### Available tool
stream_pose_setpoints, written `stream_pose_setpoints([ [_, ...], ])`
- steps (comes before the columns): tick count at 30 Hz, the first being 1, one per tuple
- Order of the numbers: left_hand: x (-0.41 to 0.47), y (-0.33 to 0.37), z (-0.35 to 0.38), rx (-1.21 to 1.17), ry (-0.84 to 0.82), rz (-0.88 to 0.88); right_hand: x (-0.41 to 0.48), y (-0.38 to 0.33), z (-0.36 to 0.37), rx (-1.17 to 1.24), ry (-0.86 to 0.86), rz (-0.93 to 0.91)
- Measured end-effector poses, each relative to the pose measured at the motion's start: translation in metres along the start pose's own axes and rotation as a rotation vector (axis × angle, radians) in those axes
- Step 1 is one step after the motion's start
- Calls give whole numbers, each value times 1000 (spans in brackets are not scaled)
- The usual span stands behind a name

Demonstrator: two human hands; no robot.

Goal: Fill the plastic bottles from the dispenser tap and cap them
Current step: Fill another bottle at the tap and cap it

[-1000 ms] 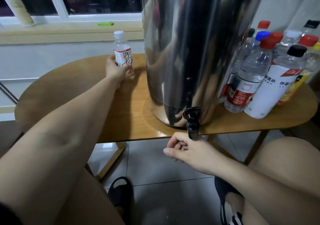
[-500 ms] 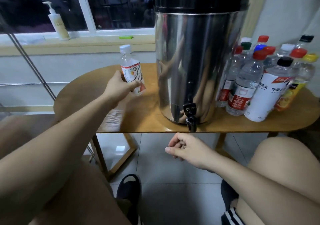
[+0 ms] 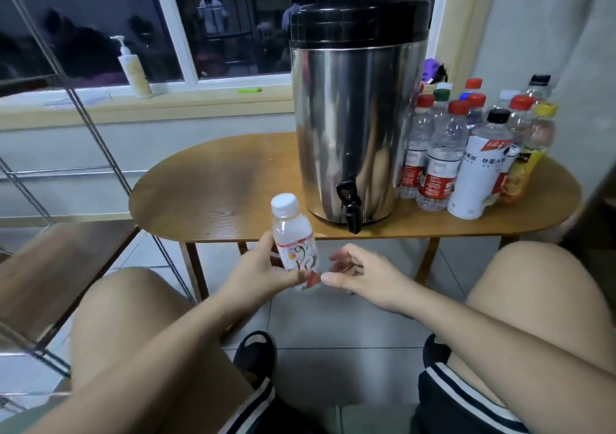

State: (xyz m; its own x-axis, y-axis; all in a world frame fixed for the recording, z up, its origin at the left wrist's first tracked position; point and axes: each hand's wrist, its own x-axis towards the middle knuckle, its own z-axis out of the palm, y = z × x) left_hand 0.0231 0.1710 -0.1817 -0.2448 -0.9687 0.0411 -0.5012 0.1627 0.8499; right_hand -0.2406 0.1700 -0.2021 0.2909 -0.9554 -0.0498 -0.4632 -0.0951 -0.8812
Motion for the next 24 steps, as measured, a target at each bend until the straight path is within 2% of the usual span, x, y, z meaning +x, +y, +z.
stream_pose_setpoints([
  [4, -9, 2, 26, 91, -174, 38, -8, -4, 0, -3, -13, -43],
  [10, -2, 12, 45, 201, -248, 56, -15, 0, -4, -30, 6, -75],
  [14, 8, 18, 35, 152, -188, 55, -11, 3, -12, -38, 46, -69],
  [19, 3, 28, 30, -54, -89, 150, -11, 4, -16, -214, -53, 9],
  [24, 7, 24, 29, -17, -60, 205, -11, 7, -17, -337, -89, 1],
])
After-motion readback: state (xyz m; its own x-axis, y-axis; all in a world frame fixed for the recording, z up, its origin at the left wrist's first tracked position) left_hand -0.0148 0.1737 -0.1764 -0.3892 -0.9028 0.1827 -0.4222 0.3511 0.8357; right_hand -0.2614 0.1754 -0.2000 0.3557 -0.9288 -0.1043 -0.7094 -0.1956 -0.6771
